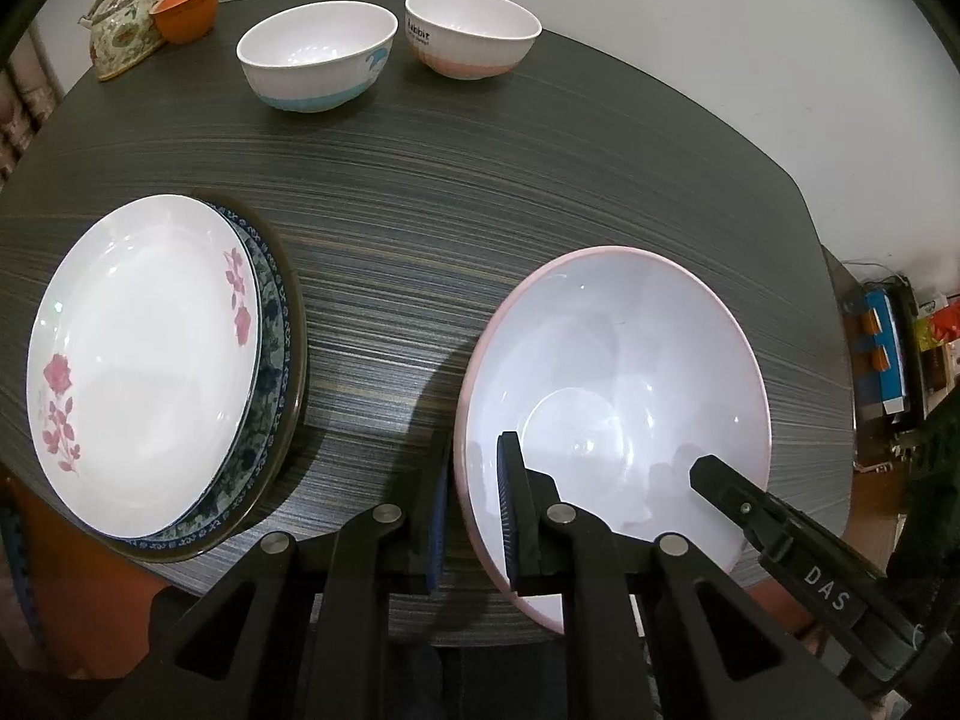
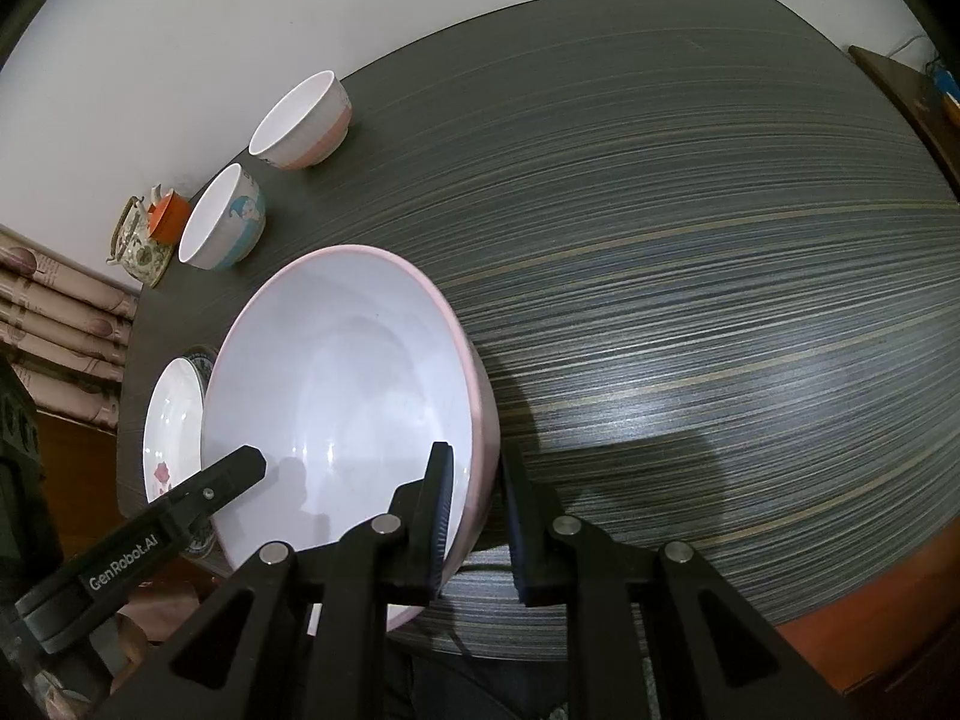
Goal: Organize plates and bowls
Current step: 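Lift and carry the pink bowl beside the plate stack with the left tool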
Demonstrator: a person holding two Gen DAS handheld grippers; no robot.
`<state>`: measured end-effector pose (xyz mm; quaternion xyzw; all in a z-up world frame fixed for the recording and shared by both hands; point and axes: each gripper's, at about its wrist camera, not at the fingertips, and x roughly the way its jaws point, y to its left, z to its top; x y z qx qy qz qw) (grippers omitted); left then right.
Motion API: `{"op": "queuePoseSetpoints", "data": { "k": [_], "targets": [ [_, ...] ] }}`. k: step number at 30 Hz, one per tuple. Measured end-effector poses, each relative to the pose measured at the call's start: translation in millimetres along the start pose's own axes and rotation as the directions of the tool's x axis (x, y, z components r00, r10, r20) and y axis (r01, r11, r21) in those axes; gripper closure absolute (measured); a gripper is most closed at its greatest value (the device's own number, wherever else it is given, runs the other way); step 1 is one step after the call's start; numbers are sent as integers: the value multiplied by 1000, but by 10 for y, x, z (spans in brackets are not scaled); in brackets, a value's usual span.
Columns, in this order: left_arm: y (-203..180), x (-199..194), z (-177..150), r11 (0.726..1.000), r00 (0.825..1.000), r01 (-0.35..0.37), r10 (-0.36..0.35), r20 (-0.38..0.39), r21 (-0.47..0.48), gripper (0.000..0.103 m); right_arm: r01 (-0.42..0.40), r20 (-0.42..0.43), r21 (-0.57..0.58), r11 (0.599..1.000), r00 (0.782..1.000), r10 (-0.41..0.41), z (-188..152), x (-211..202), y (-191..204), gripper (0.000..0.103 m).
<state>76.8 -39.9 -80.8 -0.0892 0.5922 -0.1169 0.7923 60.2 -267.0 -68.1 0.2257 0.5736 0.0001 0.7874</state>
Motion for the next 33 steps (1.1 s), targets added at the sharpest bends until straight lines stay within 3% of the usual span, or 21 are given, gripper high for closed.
{"op": "queuePoseSetpoints", "data": {
  "k": [33],
  "targets": [
    [173,-53,64,999,1000,-10,10,0,-45,88,-40,-33,-13,999,999,40,-29,-3,72,80]
  ]
}}
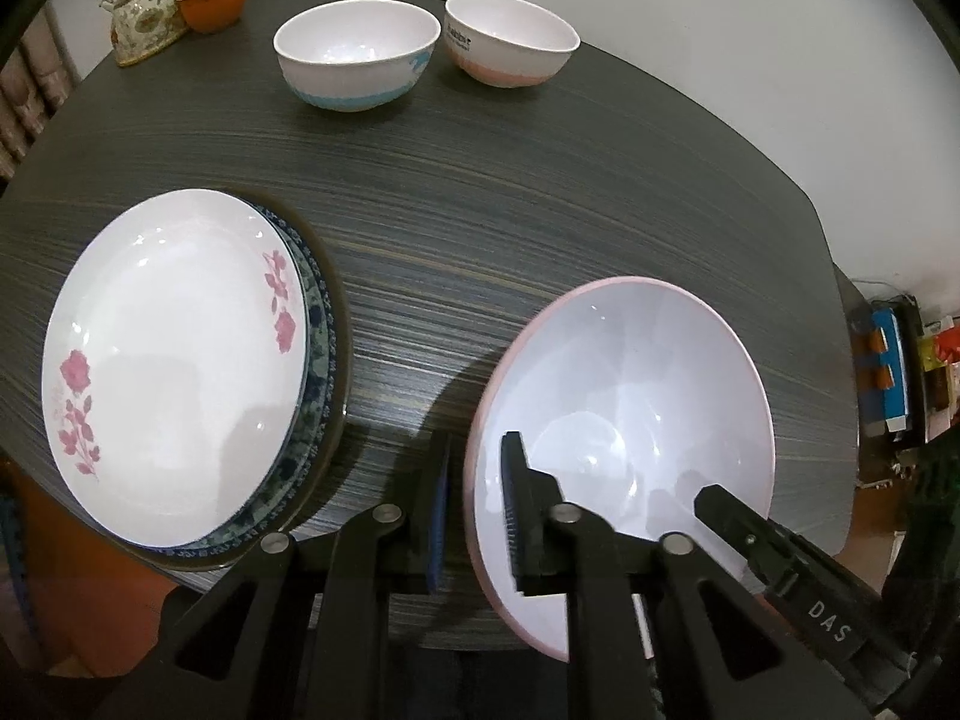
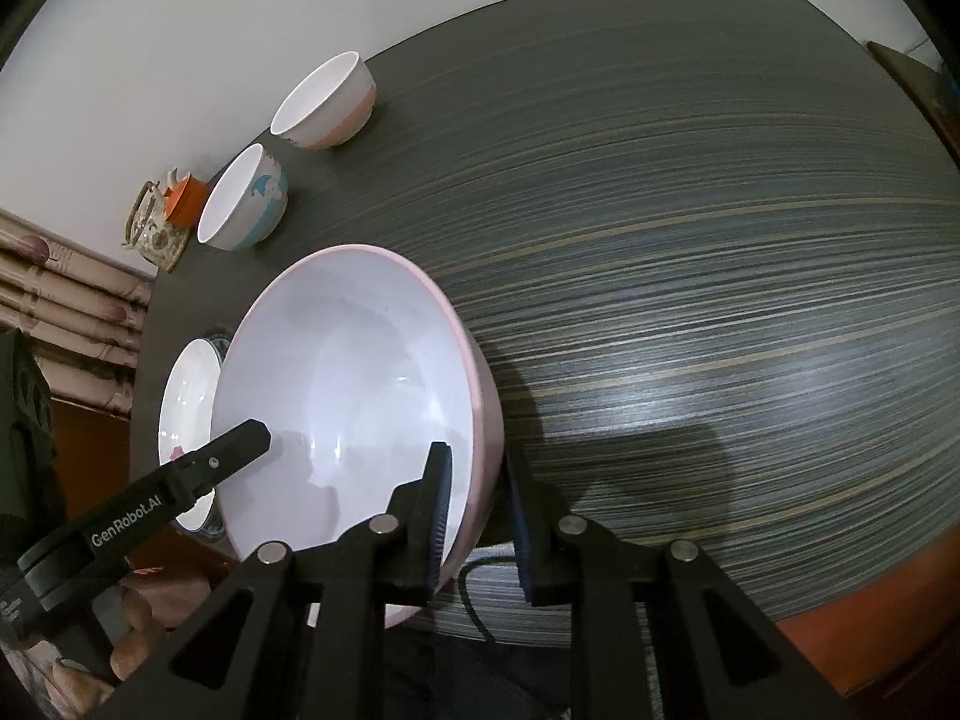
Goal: Organize plates and bowls
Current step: 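Lift and carry the pink bowl beside the plate stack with the left tool, then lower the pink bowl onto the table and open the left tool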
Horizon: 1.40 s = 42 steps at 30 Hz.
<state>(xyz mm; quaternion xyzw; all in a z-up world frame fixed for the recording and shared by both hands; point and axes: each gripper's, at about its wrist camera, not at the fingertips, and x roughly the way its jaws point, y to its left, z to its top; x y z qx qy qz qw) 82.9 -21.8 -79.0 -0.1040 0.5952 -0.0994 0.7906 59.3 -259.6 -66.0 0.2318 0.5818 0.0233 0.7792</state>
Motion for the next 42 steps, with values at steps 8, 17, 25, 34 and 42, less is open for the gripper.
{"op": "queuePoseSetpoints", "data": {
  "k": [8,17,25,34,42],
  "targets": [
    [99,-48,53,1000,1000,21,-21,3,-17,75,-30,20,25,999,999,29,59,-110,-16,66],
    [237,-196,79,998,999,47,-46,23,-32,70,-56,85,71,996,995,50,147,-307,-135,65],
    [426,-435,115,998,997,52,-49,56,-43,67,-80,139,28,996,987,75,219,-464,21,65],
    [867,-621,261,993,995,7,6,103,-118,66,-120,94,-55,991,988,125,285,-381,577,65],
    [1277,-698,524,985,989,-45,67,128,-169,64,-153,52,-87,984,986,158,527,-276,1078,65]
  ]
}}
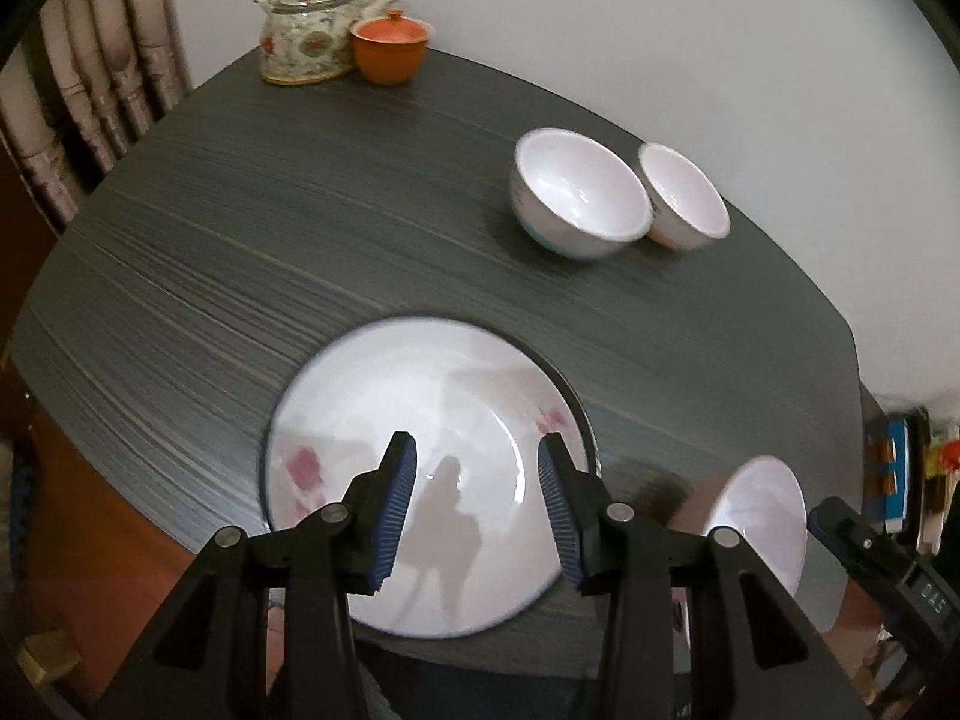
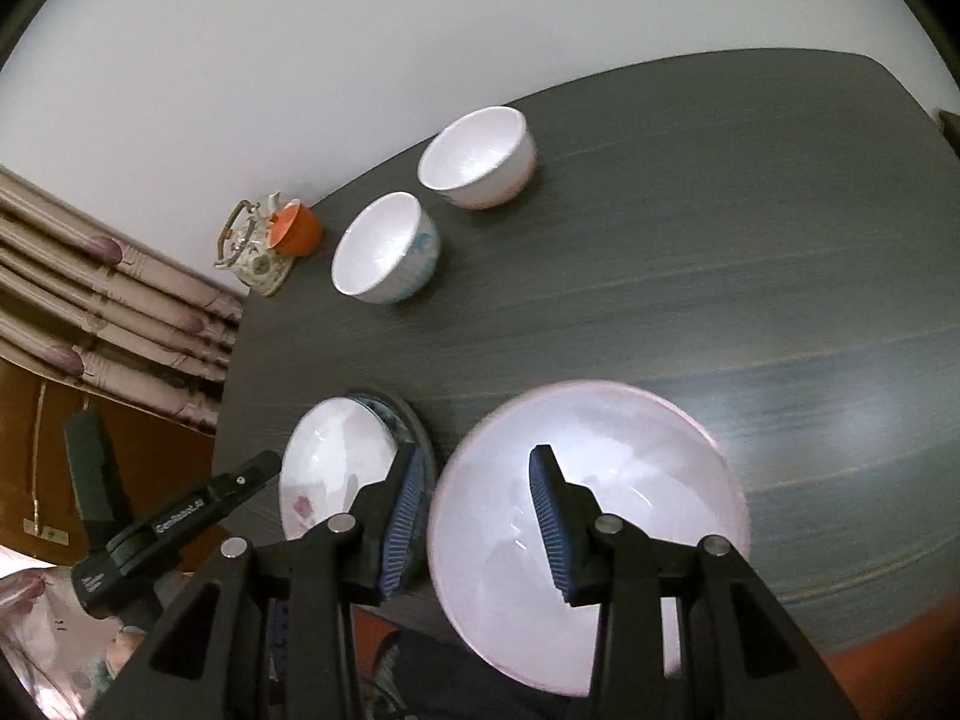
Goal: Organize plates and bowls
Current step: 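Lower the pink bowl onto the table and open the left tool, then move the left tool to the blue-banded white bowl and grip its rim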
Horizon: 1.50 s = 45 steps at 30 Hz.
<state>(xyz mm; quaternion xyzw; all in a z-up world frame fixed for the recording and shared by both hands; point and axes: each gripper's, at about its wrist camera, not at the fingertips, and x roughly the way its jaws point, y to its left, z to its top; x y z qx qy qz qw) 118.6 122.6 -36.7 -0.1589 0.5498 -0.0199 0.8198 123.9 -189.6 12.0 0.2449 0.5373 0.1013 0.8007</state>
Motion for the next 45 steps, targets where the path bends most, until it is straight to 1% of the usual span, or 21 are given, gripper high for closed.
{"op": "queuePoseSetpoints", "data": {
  "k": [4,7,12,15,17,20,22,25,27,33,35,37,39,40,41,42,44,45],
  "targets": [
    [140,25,236,999,1000,13,-13,4,-34,64,2,8,-12,1000,1000,-2,226,126,209,65],
    [177,75,436,999,1000,13,-12,6,-51,64,12,13,-18,1000,1000,-12,417,265,357,65],
    [198,194,782,995,998,66,-66,3,-75,64,9,10,21,1000,1000,-10,711,583,464,65],
    [190,289,961,993,997,79,-79,4,-88,64,12,-1,40,999,1000,-12,845,773,503,65],
    [171,367,1063,990,995,100,-101,-1,-98,64,29,3,38,999,1000,-29,965,913,541,65],
    [134,513,1240,986,993,118,-119,-5,-116,64,39,-22,57,998,999,-37,1096,1129,548,65],
    [93,635,1357,986,993,117,-119,-11,-121,64,51,-35,58,997,998,-49,1154,1251,552,65],
    [42,763,1448,985,992,121,-124,-24,-125,64,61,-63,55,997,996,-57,1242,1470,567,65],
    [-2,873,1506,985,991,121,-126,-38,-127,64,79,-65,49,996,995,-76,1290,1550,549,65],
    [-93,1211,1604,991,993,75,-84,-85,-107,64,93,-93,62,994,992,-87,1409,1817,460,65],
    [-124,1294,1609,992,992,72,-82,-98,-101,65,101,-93,60,993,991,-95,1427,1863,432,65],
    [-156,1362,1598,993,991,67,-78,-107,-96,66,99,-92,55,994,991,-94,1425,1891,429,67],
    [-181,1399,1589,994,990,73,-82,-110,-85,73,92,-100,42,995,991,-87,1429,1929,454,84],
    [-194,1415,1588,994,990,74,-83,-112,-82,80,95,-104,38,995,990,-91,1417,1940,463,86],
    [-202,1419,1572,993,989,89,-98,-112,-83,86,101,-104,40,994,990,-96,1407,1926,451,88],
    [-217,1414,1562,991,988,103,-112,-111,-82,88,104,-102,41,994,990,-99,1397,1910,448,89],
    [-225,1380,1532,992,990,98,-105,-99,-77,91,113,-98,34,993,989,-109,1370,1892,463,89],
    [-224,1354,1509,992,990,98,-105,-95,-75,91,114,-98,36,993,989,-110,1345,1862,466,89]
  ]
}}
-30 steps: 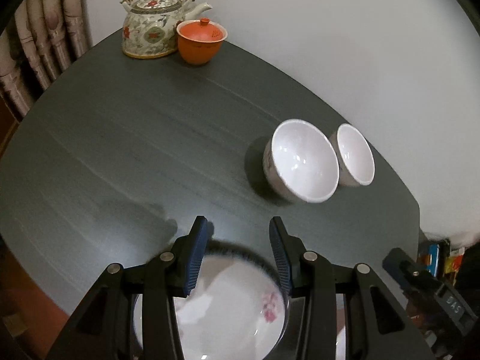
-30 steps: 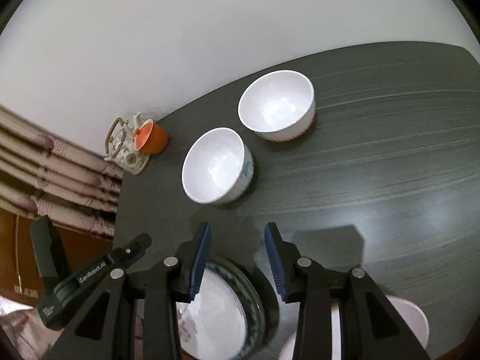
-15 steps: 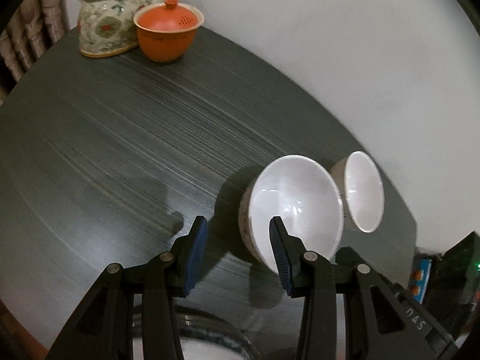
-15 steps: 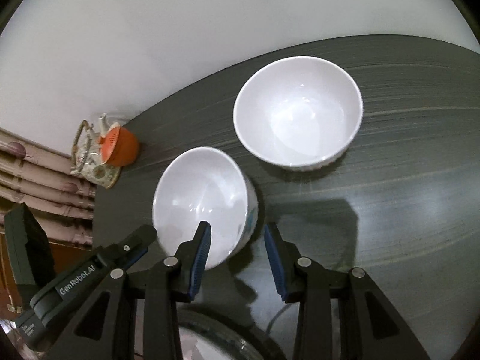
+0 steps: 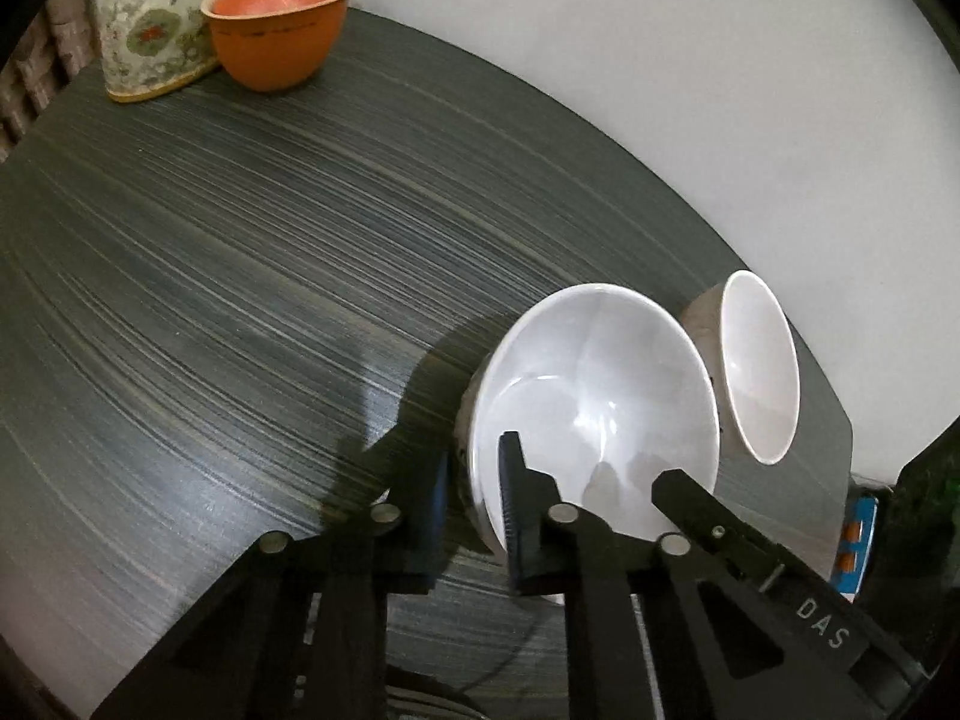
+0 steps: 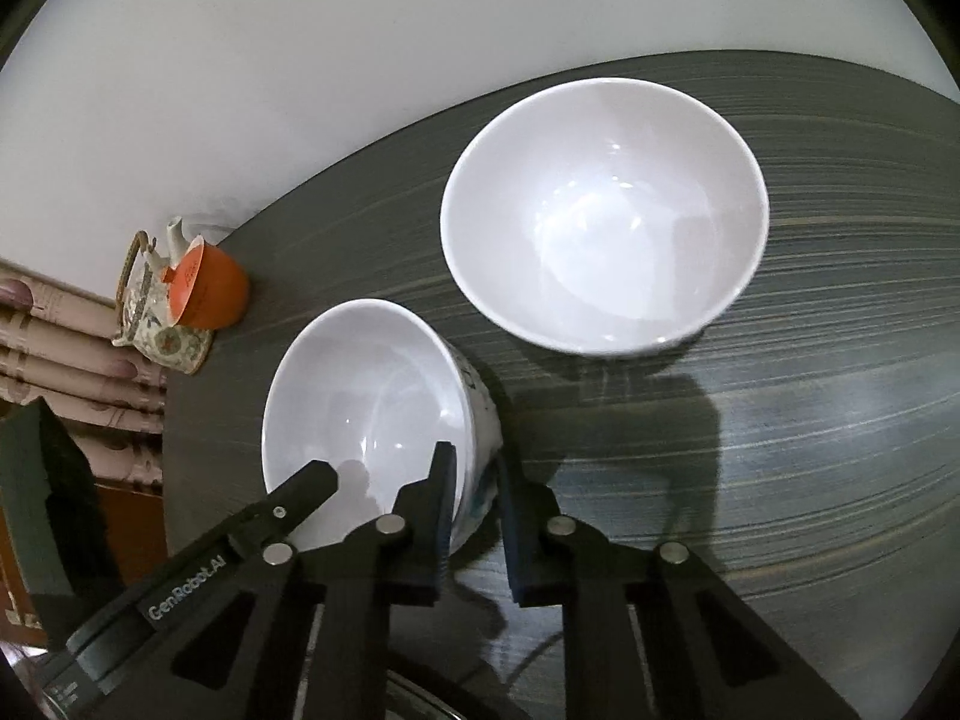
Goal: Organize plates and bowls
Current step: 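Move the left tool to the blue-banded white bowl and grip its rim, then lift and carry the white bowl over the pink bowl with the left tool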
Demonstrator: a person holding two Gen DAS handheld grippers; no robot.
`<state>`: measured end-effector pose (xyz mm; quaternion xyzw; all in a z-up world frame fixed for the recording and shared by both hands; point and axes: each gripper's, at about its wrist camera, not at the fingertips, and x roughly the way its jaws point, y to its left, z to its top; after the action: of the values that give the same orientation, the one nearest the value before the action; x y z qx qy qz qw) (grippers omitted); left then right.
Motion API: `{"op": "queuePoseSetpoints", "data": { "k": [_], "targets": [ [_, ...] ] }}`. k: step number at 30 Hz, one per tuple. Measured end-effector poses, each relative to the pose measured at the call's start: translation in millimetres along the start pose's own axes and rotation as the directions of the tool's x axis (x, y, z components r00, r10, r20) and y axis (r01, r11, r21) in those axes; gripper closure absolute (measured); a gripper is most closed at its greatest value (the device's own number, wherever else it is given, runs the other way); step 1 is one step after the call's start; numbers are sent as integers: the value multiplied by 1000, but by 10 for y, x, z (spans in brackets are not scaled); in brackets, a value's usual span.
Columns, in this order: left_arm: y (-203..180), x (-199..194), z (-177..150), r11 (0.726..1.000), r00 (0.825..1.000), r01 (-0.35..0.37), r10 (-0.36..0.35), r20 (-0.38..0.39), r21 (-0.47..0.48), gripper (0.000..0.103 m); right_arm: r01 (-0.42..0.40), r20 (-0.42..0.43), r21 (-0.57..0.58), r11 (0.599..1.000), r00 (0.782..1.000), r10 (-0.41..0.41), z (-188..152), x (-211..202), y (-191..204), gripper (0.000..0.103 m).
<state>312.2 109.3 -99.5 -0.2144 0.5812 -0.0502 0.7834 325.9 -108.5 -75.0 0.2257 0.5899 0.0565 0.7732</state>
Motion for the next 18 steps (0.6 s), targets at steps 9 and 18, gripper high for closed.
{"op": "queuePoseSetpoints", "data": {
  "k": [9,18],
  "targets": [
    [-53,-510,-358,1000,998,5,-6,65,16,91,-61,41,-5,998,997,61,-327,-483,132,89],
    [-154,-1203,-901,997,986,-33,21,163,71,91,-95,119,-46,994,988,100,-869,-1181,139,88]
  ]
}}
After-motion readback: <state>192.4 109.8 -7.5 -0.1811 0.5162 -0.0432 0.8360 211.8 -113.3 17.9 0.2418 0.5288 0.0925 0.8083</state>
